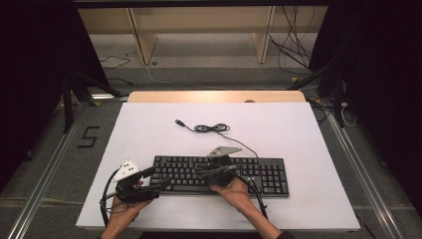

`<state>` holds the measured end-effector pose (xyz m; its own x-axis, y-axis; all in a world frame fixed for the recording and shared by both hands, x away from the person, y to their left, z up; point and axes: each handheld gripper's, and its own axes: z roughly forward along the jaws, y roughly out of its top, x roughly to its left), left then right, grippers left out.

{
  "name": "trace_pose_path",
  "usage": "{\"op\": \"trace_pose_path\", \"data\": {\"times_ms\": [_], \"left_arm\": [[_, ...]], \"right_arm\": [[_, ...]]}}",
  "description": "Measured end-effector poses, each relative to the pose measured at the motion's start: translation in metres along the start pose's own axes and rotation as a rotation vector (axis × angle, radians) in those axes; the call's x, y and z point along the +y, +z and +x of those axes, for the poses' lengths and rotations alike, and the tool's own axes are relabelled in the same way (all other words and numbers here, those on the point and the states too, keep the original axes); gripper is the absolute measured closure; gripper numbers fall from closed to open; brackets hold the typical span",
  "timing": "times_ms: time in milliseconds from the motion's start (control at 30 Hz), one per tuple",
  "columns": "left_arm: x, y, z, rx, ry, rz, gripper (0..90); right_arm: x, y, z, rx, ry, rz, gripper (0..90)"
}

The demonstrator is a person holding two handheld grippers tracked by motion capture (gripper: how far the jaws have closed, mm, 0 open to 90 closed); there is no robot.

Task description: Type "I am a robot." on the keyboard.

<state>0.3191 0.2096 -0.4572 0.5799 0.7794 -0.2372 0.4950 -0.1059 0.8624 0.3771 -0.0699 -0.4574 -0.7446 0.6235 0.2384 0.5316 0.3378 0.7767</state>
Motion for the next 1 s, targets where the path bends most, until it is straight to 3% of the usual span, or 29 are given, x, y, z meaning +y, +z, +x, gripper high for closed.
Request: {"op": "trace_pose_path", "data": {"times_ms": [267,433,1000], "left_arm": [[0.000,0.000,0.000,-0.002,0.001,-0.002,25.3],[0.000,0.000,0.000,-0.002,0.002,-0.002,25.3],[0.000,0.000,0.000,-0.006,0.003,-0.007,25.3]], "right_arm": [[0.002,-0.011,-0.007,0.013,0.019,-0.037,55.3],[0.003,-0.016,-0.011,0.008,0.032,-0.047,48.5],[0.004,-0.023,-0.022,-0.027,0.051,-0.047,42.9]]}}
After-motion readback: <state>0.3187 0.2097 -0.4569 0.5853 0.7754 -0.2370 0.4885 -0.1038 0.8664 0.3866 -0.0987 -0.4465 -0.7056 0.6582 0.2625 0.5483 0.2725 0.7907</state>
